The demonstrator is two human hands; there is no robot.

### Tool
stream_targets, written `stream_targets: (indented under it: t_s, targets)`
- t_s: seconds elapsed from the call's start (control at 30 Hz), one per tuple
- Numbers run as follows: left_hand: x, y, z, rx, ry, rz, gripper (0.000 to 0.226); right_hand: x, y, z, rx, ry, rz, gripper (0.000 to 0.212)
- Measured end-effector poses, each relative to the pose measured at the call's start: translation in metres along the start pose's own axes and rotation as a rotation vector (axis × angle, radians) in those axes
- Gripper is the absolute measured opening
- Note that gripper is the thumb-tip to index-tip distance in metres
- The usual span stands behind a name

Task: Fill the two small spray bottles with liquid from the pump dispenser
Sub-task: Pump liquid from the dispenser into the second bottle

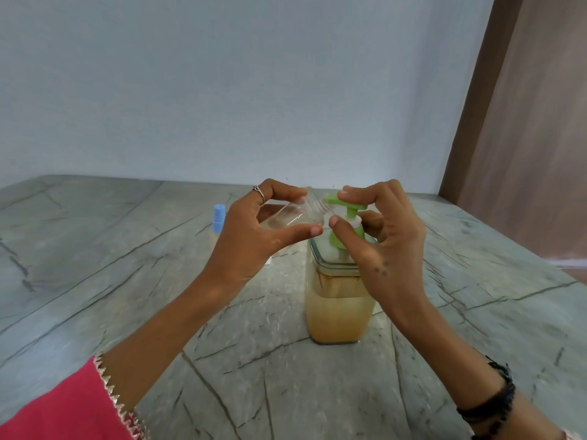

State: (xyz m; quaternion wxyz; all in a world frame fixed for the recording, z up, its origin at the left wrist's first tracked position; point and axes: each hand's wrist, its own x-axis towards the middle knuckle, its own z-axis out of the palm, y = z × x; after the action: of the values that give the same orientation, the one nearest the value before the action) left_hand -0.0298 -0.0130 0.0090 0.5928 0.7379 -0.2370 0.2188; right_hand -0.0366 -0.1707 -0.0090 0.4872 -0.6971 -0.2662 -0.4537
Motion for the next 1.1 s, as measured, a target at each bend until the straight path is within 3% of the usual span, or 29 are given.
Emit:
stream_targets:
  t_s: [0.67, 0.97, 1.1]
  targets:
    - [0.002, -0.002, -0.002, -0.016, 0.0, 0.012, 0.041, 0.0, 0.001, 0.004, -0.108, 0.029, -0.044, 0.03]
    - [0.001, -0.004, -0.002, -0.004, -0.011, 0.002, 0.041, 0.007, -0.001, 0.004, -0.096, 0.019, 0.001, 0.012]
    - [0.001, -0.005, -0.003, 0.0, -0.008, -0.007, 0.041, 0.006, -0.001, 0.003, -0.095, 0.012, -0.005, 0.015]
